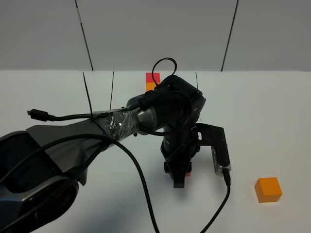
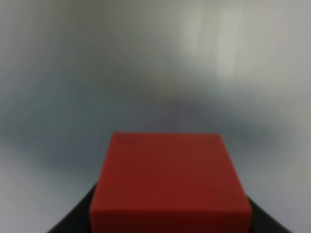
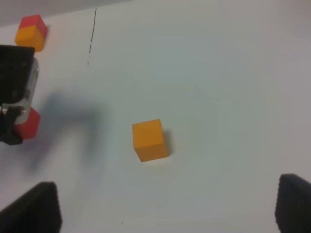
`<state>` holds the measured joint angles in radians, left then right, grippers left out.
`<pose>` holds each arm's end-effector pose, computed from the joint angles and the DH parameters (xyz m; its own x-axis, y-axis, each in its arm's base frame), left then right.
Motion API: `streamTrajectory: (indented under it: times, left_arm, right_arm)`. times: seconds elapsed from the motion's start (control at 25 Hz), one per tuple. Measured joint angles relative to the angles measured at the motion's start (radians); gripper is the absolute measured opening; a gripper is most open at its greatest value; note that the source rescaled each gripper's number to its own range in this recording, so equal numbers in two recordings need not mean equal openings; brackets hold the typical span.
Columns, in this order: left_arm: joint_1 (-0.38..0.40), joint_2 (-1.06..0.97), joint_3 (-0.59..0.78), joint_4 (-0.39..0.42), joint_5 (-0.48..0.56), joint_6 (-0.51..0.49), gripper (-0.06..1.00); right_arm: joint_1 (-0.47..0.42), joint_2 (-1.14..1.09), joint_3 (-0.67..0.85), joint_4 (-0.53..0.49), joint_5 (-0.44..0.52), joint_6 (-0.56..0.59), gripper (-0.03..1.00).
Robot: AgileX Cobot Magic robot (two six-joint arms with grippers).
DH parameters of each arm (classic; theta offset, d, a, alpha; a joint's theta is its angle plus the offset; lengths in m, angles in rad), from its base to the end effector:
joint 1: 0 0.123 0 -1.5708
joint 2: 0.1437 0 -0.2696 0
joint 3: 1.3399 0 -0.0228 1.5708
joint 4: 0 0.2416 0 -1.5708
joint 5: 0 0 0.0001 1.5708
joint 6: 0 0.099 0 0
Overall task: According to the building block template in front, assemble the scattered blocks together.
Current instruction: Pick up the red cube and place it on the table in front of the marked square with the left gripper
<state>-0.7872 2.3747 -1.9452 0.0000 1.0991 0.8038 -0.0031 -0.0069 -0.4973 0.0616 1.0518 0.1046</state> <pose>0.3295 -0.3307 0.1225 0.0243 0.9957 -0.0896 0.9955 -0.0159 0.0929 0.0093 0.0053 0.2695 -0.4456 0.1360 -0.8849 0.0154 0.9894 0.1443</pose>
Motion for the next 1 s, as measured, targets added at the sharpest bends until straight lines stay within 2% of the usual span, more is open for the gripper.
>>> streamTrajectory:
  times: [0.56,1.0]
  left_arm:
    - [-0.01,0.064,0.0,0.009,-0.095,0.002,0.01]
    - [-0.01,0.064,0.0,0.009,-0.095,0.003,0.01]
  right_arm:
    - [0.0,0.0,0.0,0.0,0.0,0.0,0.79]
    - [0.0,0.0,0.0,0.0,0.0,0.0,0.79]
